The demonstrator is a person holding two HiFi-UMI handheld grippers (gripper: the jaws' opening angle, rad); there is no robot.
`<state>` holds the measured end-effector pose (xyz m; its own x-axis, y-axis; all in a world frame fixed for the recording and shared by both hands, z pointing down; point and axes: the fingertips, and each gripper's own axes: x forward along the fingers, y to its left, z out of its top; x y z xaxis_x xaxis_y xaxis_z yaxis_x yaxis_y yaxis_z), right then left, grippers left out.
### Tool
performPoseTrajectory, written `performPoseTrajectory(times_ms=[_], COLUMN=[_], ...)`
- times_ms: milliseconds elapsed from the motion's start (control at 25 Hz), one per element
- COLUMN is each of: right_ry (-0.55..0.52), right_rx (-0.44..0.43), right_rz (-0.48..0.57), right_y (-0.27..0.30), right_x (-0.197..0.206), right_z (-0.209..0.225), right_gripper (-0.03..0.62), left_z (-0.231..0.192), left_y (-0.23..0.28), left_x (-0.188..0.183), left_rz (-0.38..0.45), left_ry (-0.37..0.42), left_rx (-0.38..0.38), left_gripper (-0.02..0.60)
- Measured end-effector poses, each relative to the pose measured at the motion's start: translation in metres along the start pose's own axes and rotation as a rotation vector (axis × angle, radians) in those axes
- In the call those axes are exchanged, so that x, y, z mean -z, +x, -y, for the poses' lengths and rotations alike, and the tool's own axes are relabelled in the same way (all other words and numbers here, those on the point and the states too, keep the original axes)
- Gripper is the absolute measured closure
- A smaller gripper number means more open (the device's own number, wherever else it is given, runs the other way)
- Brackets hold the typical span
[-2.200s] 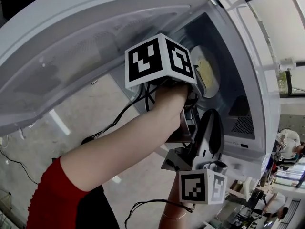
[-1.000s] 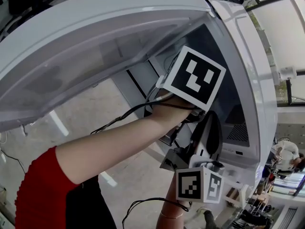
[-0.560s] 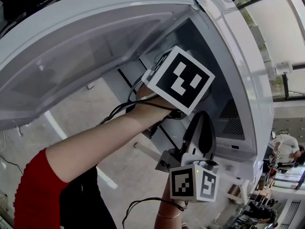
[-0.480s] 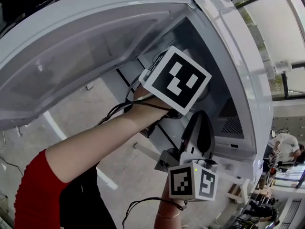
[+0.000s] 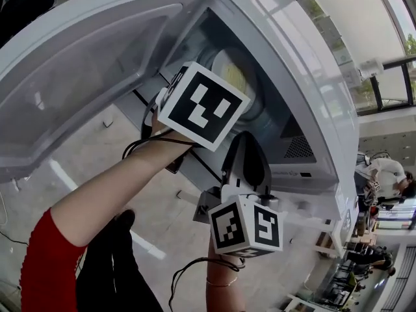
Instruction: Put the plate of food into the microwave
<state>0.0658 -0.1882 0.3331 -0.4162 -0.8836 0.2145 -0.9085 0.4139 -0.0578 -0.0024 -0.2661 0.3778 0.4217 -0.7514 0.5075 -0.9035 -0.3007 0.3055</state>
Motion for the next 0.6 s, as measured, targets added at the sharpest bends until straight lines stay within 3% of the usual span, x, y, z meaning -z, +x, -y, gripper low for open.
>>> performPoseTrajectory(times_ms=[160,360,600], right_ry=[-0.001,-0.003,-0.012], right_rx=[0.006,0.008,0.011], right_rz=[-0.002,0.0,0.0], right_y=[-0.004,-0.008,-0.009], right_x=[0.0,-0.002,-0.004], right_z=[0.0,0.0,-0.002], right_gripper=[0.579,0.579,0.579], left_z=[-0.002,0.007,-0.002], left_y=[-0.001,0.004,0.003], left_x=[0.003,0.003,0.002], left_rz=[-0.026,-0.096,-0.1], left_ry=[0.006,-0.017,-0.011], left_rx=[-0.007,0.062,0.008], left_gripper=[0.42,0.418,0.379])
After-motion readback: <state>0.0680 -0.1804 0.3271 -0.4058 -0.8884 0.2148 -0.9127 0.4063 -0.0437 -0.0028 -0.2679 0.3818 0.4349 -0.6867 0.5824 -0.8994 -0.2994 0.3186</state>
